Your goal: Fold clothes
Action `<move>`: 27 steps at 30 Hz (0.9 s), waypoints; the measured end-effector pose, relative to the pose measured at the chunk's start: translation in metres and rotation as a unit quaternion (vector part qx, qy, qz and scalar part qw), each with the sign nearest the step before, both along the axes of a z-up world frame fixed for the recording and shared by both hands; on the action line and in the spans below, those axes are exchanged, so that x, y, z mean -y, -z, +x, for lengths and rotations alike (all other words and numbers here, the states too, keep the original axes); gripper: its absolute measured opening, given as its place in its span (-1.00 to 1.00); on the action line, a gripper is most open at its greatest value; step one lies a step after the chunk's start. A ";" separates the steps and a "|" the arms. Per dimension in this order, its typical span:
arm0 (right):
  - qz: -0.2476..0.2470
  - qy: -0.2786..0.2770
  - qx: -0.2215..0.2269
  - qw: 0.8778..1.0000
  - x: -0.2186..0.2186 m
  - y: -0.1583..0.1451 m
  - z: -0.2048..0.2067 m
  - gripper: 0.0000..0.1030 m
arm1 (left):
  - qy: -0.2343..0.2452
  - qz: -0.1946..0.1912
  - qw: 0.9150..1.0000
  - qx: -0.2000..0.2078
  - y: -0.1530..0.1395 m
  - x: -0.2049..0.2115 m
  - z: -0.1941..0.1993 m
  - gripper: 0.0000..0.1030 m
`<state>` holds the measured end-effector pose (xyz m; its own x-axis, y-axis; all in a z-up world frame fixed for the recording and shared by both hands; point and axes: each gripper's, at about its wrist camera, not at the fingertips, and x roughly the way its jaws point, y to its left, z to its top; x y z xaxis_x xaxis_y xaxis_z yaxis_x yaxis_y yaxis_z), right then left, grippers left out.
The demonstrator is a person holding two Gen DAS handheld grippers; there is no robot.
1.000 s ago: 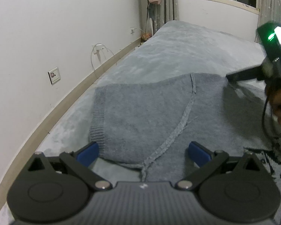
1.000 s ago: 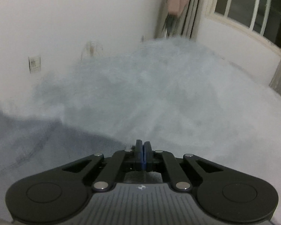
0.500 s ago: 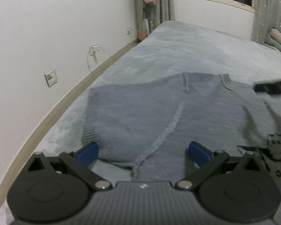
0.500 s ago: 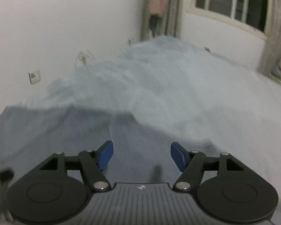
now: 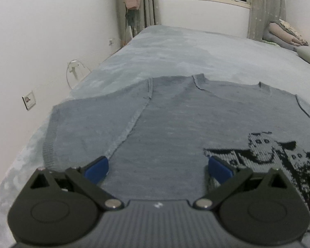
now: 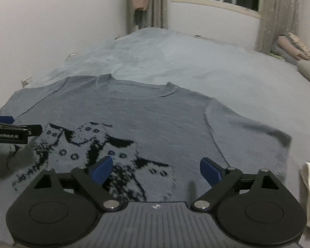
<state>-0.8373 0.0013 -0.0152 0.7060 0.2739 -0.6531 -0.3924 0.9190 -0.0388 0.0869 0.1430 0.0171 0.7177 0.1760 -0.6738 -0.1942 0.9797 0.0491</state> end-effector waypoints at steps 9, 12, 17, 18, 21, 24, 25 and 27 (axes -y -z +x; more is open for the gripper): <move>0.000 0.024 0.037 0.999 0.021 -0.006 -0.030 0.79 | -0.006 0.014 1.000 0.016 0.008 0.000 -0.004 1.00; 0.030 0.033 0.018 0.999 0.035 -0.001 -0.030 0.79 | -0.008 0.008 1.000 0.022 0.006 -0.003 -0.007 1.00; 0.044 0.070 0.001 0.997 0.051 -0.008 -0.020 0.79 | -0.007 -0.008 1.000 0.024 0.008 -0.010 -0.006 1.00; 0.051 0.075 -0.004 0.996 0.053 -0.010 -0.019 0.79 | -0.007 -0.012 1.000 0.025 0.008 -0.012 -0.005 1.00; 0.053 0.081 -0.020 0.995 0.053 -0.015 -0.017 0.79 | -0.003 -0.034 0.999 0.034 0.009 -0.019 -0.006 1.00; 0.030 0.062 -0.013 0.998 0.046 -0.019 -0.022 0.80 | -0.003 -0.059 0.997 0.044 0.008 -0.027 -0.008 1.00; 0.024 0.059 -0.009 0.998 0.044 -0.019 -0.024 0.80 | -0.003 -0.061 0.997 0.046 0.008 -0.027 -0.008 1.00; 0.028 0.059 -0.003 0.998 0.044 -0.020 -0.025 0.82 | -0.003 -0.055 0.997 0.047 0.008 -0.025 -0.008 1.00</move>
<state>-0.8624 -0.0429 0.0047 0.7311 0.2255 -0.6439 -0.2821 0.9593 0.0156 0.0789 0.1678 0.0089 0.7778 0.1087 -0.6190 -0.1986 0.9770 -0.0780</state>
